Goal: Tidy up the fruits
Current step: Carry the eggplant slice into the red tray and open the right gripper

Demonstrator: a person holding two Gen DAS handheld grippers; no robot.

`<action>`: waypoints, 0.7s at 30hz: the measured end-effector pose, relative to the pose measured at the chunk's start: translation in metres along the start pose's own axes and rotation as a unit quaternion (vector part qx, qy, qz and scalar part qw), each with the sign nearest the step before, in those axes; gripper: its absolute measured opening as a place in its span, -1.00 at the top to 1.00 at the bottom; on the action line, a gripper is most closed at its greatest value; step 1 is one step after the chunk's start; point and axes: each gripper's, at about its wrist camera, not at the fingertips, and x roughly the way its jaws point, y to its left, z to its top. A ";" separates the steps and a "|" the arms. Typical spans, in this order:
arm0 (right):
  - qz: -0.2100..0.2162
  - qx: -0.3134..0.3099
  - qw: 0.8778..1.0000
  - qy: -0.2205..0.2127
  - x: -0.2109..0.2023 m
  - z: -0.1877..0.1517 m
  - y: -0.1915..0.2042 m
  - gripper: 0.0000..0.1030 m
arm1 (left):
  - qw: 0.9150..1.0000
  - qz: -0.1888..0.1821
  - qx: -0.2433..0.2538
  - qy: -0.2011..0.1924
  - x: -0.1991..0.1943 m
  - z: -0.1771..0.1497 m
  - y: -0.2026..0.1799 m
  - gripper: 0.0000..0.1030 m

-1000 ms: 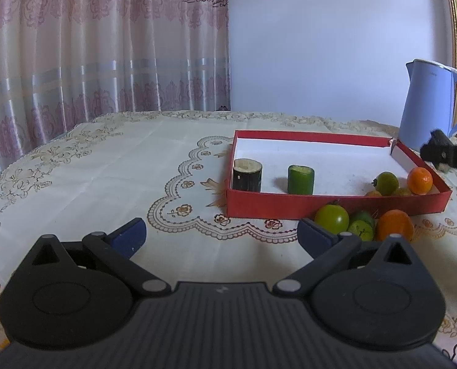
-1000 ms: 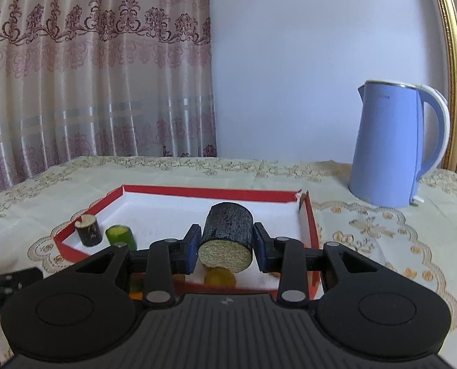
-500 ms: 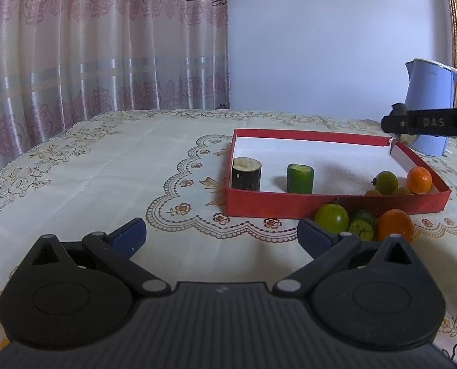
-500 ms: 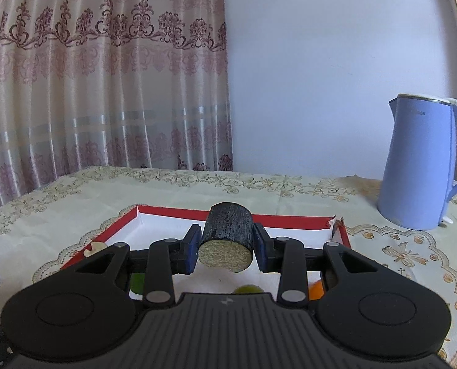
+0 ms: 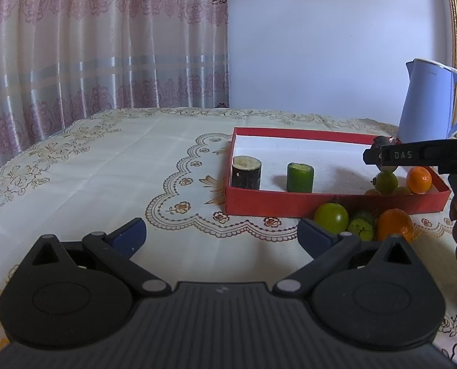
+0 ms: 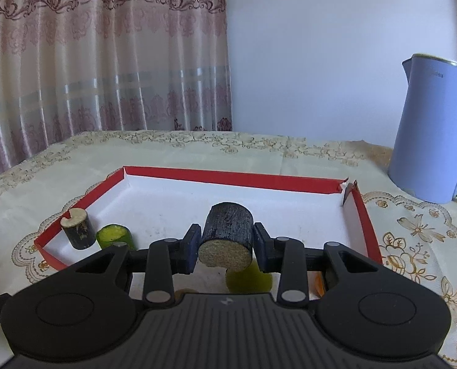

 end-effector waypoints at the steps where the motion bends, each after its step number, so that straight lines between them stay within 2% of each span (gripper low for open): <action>1: -0.001 0.002 1.000 0.003 0.001 0.000 0.000 0.29 | 1.000 0.000 0.000 0.000 0.000 0.000 0.000 -1.00; 9: -0.009 0.003 1.000 0.007 0.005 0.000 -0.002 0.28 | 1.000 0.000 0.000 0.000 0.000 0.000 0.000 -1.00; 11: -0.008 0.003 1.000 0.001 0.005 0.000 -0.002 0.16 | 1.000 0.000 0.000 -0.001 -0.001 0.000 0.000 -1.00; 12: -0.008 0.002 1.000 -0.003 0.004 0.001 -0.001 -0.02 | 1.000 0.001 0.000 -0.001 -0.001 0.000 0.000 -1.00; 13: -0.010 0.001 1.000 -0.007 0.003 0.001 -0.001 -0.12 | 1.000 0.000 0.000 -0.001 -0.001 0.000 0.000 -1.00; 21: -0.006 0.030 0.999 -0.043 -0.016 0.007 -0.012 -0.13 | 1.000 -0.001 -0.001 0.000 -0.001 0.000 0.000 -1.00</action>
